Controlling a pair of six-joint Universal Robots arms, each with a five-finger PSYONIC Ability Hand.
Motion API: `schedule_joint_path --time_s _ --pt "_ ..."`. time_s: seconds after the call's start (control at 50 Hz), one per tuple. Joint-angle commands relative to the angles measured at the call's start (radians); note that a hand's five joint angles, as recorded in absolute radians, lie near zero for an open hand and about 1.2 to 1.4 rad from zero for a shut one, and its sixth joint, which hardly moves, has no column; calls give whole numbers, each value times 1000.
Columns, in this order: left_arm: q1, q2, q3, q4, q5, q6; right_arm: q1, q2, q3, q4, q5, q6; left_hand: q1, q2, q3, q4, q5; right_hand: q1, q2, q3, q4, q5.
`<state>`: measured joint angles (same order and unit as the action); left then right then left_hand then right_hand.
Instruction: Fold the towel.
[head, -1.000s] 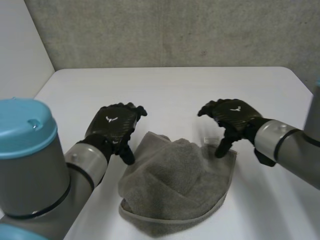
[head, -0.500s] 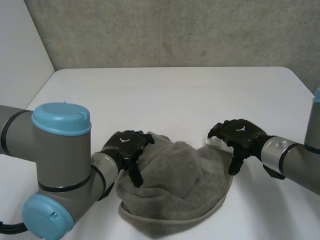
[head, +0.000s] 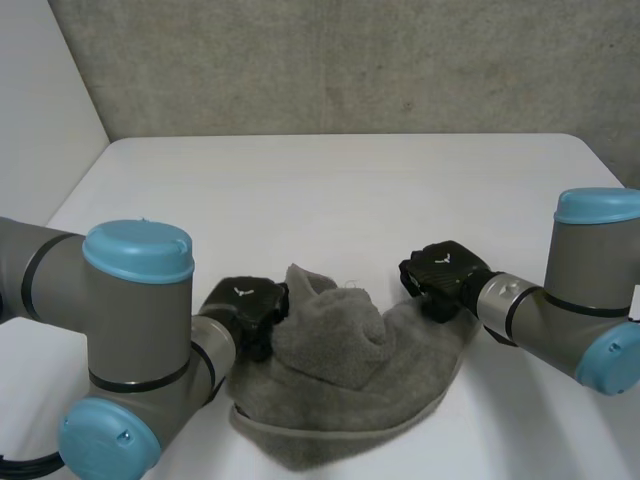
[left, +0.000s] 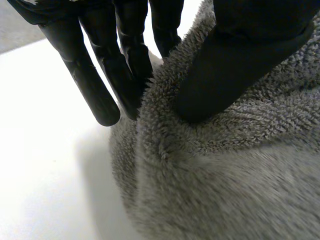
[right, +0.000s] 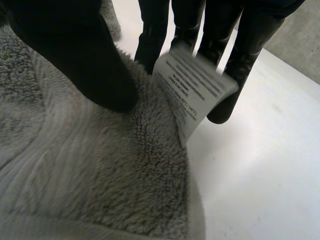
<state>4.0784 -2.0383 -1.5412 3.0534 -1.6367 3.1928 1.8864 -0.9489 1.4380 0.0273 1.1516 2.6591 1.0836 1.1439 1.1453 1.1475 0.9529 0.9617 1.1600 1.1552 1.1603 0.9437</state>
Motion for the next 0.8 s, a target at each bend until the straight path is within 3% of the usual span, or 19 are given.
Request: schedule_joint_path --time_s 0.02,0.18,0.22,0.26,0.3,0.38,0.46,0.58,0.62,0.64,0.68,0.8 --pt "10 7 69 47 -26 1 40 32 -111 6 8 4 313 252 251 249 269 435 236 241 236 278" --pt "86 23 220 140 -29 7 60 9 -312 -12 97 106 313 252 251 249 269 435 236 241 236 278" --pt "120 68 260 236 -41 -1 59 -21 -357 -52 137 162 313 252 251 249 269 435 236 241 236 278" --pt "126 101 257 305 -54 -2 57 -62 -378 -127 177 217 313 252 251 249 269 435 236 241 236 278" --pt "128 131 242 379 -73 -2 48 -169 -346 -306 235 322 313 252 251 249 269 435 236 241 236 278" --pt "125 193 98 545 -144 4 48 -237 -292 -380 237 367 313 252 251 249 269 435 236 241 236 278" --pt "116 197 -11 582 -163 4 49 -241 -222 -235 163 312 313 252 251 249 269 435 236 241 236 278" --pt "62 153 -195 497 -163 2 62 -152 -148 25 132 134 246 186 184 182 202 435 236 241 236 278" --pt "41 123 -218 454 -164 1 65 -113 -90 152 143 -34 129 69 68 65 85 435 236 241 236 278" --pt "24 100 -232 400 -164 -1 65 -113 -90 152 143 -34 -20 -80 -82 -84 -64 435 236 241 236 278" --pt "13 87 -240 340 -166 -2 54 -109 -24 192 155 -128 -120 -181 -182 -184 -164 435 236 241 236 278" --pt "3 90 -249 64 -169 -28 -6 -134 22 200 168 -156 -411 -472 -473 -475 -455 435 236 241 236 278"
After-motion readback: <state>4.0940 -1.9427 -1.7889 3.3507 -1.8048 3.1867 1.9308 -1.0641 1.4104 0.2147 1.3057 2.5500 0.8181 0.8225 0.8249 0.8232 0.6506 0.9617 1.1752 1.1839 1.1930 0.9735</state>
